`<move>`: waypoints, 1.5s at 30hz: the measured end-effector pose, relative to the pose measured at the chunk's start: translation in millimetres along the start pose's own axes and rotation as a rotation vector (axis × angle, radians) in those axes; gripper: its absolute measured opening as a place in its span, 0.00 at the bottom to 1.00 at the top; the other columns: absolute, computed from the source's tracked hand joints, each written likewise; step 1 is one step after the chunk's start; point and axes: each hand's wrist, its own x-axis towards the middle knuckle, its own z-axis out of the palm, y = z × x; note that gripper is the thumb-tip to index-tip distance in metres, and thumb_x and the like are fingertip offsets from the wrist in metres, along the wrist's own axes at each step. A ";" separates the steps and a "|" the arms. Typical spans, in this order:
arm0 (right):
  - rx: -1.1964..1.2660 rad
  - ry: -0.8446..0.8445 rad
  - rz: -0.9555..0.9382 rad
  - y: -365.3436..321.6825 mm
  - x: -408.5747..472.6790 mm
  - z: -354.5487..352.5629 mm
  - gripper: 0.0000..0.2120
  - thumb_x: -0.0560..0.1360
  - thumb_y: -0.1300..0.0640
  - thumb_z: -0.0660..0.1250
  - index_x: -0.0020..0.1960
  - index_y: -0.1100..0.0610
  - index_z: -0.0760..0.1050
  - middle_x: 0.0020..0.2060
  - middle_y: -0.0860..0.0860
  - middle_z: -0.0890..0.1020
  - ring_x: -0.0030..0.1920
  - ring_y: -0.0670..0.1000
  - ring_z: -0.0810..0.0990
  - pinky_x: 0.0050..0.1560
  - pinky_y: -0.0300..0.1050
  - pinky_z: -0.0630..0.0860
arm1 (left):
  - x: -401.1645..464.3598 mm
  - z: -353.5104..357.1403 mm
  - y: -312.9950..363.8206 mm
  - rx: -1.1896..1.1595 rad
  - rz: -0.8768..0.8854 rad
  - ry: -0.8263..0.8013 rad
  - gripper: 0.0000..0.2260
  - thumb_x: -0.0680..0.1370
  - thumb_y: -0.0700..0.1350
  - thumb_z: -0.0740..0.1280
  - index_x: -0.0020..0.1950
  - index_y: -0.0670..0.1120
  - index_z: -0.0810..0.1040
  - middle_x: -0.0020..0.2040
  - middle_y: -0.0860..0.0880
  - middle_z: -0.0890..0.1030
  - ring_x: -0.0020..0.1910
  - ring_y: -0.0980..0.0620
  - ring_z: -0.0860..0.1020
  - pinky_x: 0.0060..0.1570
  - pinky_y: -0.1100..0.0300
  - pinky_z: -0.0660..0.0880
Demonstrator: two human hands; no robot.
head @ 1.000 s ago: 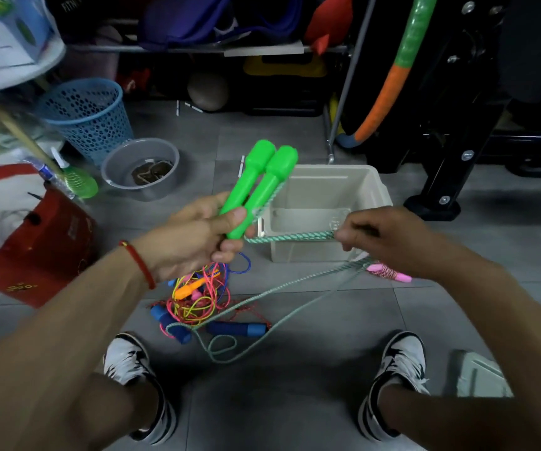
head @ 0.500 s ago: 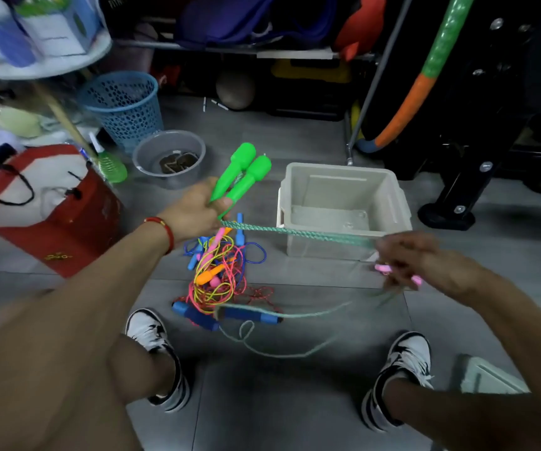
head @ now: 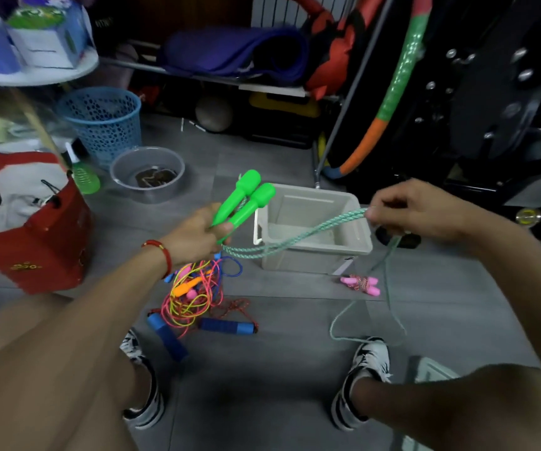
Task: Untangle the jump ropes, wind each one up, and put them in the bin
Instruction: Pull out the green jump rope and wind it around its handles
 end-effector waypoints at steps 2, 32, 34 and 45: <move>-0.010 -0.179 0.088 6.0 3.2 14.7 0.09 0.78 0.53 0.70 0.42 0.56 0.82 0.28 0.45 0.79 0.30 0.44 0.75 0.30 0.33 0.70 | -5.3 8.1 6.1 -0.095 0.049 -0.037 0.07 0.84 0.37 0.59 0.59 0.48 0.69 0.40 0.44 0.74 0.25 0.58 0.66 0.24 0.67 0.66; -0.026 -0.104 -0.165 60.7 15.2 117.4 0.14 0.79 0.39 0.61 0.44 0.47 0.77 0.36 0.48 0.81 0.39 0.48 0.78 0.46 0.50 0.77 | 17.6 74.4 -3.2 -0.266 -0.171 -0.242 0.09 0.85 0.38 0.58 0.63 0.46 0.72 0.43 0.43 0.74 0.27 0.56 0.67 0.23 0.65 0.64; -0.061 -0.071 -0.198 59.0 13.0 113.7 0.14 0.78 0.38 0.60 0.45 0.46 0.78 0.37 0.46 0.81 0.40 0.47 0.78 0.47 0.51 0.77 | 18.0 76.3 -1.9 -0.202 -0.145 -0.241 0.10 0.85 0.38 0.58 0.65 0.45 0.71 0.43 0.43 0.74 0.28 0.56 0.67 0.24 0.65 0.65; -0.510 0.237 -0.570 44.0 5.6 107.4 0.14 0.79 0.43 0.64 0.44 0.51 0.80 0.38 0.47 0.80 0.37 0.55 0.81 0.41 0.48 0.77 | 14.2 86.9 -1.8 0.288 -0.123 -0.510 0.08 0.84 0.46 0.62 0.63 0.50 0.72 0.40 0.51 0.78 0.30 0.53 0.72 0.34 0.59 0.73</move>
